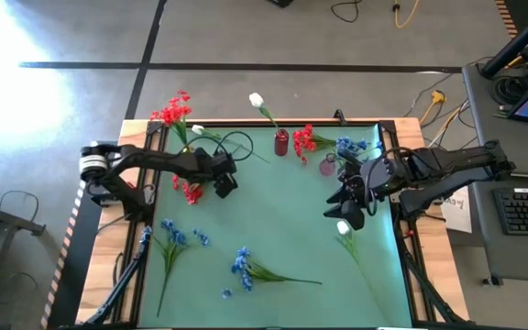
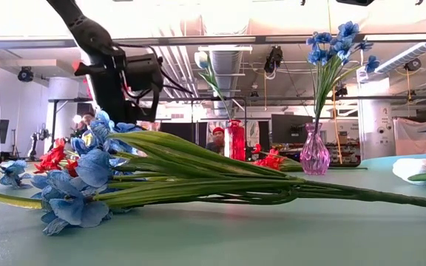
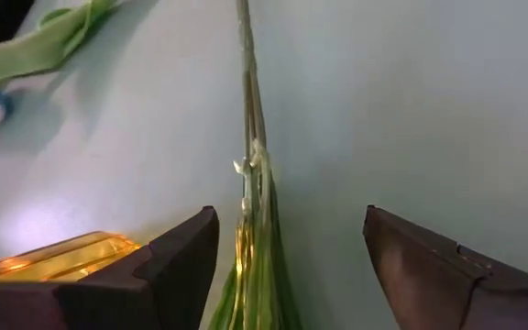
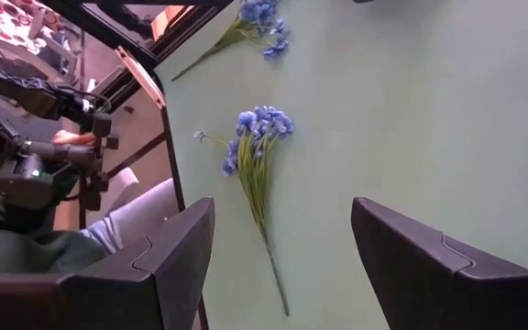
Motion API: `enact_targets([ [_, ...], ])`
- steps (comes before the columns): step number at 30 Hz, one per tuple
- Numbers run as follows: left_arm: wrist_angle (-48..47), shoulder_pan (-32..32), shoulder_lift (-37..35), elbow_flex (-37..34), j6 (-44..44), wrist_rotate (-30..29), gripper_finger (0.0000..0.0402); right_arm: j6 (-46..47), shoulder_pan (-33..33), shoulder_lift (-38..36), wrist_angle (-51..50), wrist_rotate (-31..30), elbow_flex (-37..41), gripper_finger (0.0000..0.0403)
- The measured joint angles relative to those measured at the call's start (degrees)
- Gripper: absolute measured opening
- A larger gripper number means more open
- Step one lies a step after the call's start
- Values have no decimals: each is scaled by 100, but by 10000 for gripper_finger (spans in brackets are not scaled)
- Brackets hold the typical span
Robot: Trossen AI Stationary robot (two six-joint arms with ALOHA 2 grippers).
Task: Sort flowers into vase by color
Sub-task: Put the left red flower into the yellow vase
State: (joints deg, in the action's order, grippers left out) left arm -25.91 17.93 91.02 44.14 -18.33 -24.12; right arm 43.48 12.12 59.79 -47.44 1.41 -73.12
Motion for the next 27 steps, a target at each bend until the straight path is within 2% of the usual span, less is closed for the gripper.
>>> enact_targets([
  [8, 98, 10, 257, 11, -15, 184, 196, 0, 0, 0, 13, 0, 0, 249],
  [19, 200, 18, 260, 4, -15, 364, 126, -12, 0, 0, 216, -33, 0, 249],
  [27, 185, -25, 226, 2, -15, 401, 54, -75, 0, 7, 507, -166, -62, 249],
])
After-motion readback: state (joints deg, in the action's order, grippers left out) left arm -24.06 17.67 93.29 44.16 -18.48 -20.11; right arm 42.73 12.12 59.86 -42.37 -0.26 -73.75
